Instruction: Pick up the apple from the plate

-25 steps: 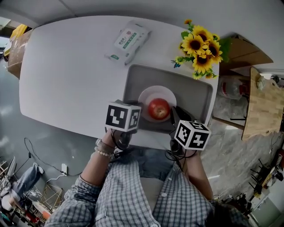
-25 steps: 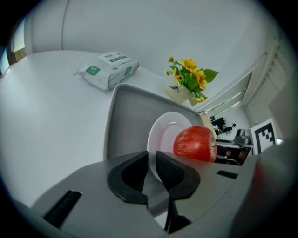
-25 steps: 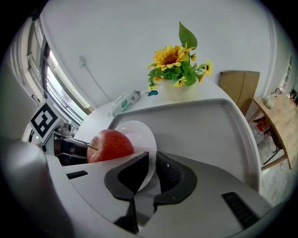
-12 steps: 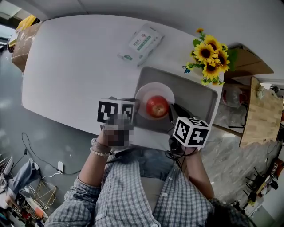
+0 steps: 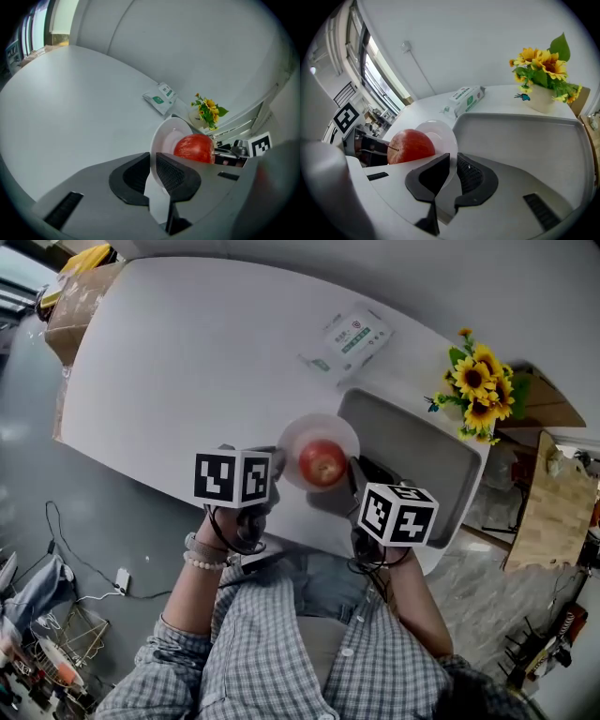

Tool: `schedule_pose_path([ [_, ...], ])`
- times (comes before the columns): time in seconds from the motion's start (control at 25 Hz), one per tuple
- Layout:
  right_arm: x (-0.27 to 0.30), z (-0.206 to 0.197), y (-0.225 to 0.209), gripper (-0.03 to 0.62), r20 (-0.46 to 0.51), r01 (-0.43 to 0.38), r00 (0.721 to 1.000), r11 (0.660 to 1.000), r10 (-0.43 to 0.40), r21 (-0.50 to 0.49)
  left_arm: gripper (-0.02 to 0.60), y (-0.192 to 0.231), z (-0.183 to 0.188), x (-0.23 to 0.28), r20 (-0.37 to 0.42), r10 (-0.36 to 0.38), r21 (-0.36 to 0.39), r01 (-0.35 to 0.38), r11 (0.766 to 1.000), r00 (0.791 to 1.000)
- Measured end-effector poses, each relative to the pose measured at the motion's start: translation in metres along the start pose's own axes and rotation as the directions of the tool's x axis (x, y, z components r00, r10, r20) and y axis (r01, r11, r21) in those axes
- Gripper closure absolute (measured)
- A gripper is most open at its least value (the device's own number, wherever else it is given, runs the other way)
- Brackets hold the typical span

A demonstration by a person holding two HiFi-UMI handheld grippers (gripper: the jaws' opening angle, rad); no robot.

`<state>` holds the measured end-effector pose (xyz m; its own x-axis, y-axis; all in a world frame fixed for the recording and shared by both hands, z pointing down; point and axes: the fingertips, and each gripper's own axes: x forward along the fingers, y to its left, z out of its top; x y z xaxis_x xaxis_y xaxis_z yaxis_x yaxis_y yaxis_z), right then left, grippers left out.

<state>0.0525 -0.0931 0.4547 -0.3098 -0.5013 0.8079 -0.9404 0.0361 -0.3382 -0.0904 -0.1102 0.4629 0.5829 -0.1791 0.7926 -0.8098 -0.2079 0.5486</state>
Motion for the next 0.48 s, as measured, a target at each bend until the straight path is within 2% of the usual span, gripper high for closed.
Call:
schedule_pose_path([
  [0.48, 0.049, -0.006, 0.078, 0.536, -0.075, -0.058, 0.996, 0.996, 0.053, -0.063, 0.534, 0.083, -0.002, -0.039, 0.014, 0.033, -0.068, -0.032, 0.997, 0.999],
])
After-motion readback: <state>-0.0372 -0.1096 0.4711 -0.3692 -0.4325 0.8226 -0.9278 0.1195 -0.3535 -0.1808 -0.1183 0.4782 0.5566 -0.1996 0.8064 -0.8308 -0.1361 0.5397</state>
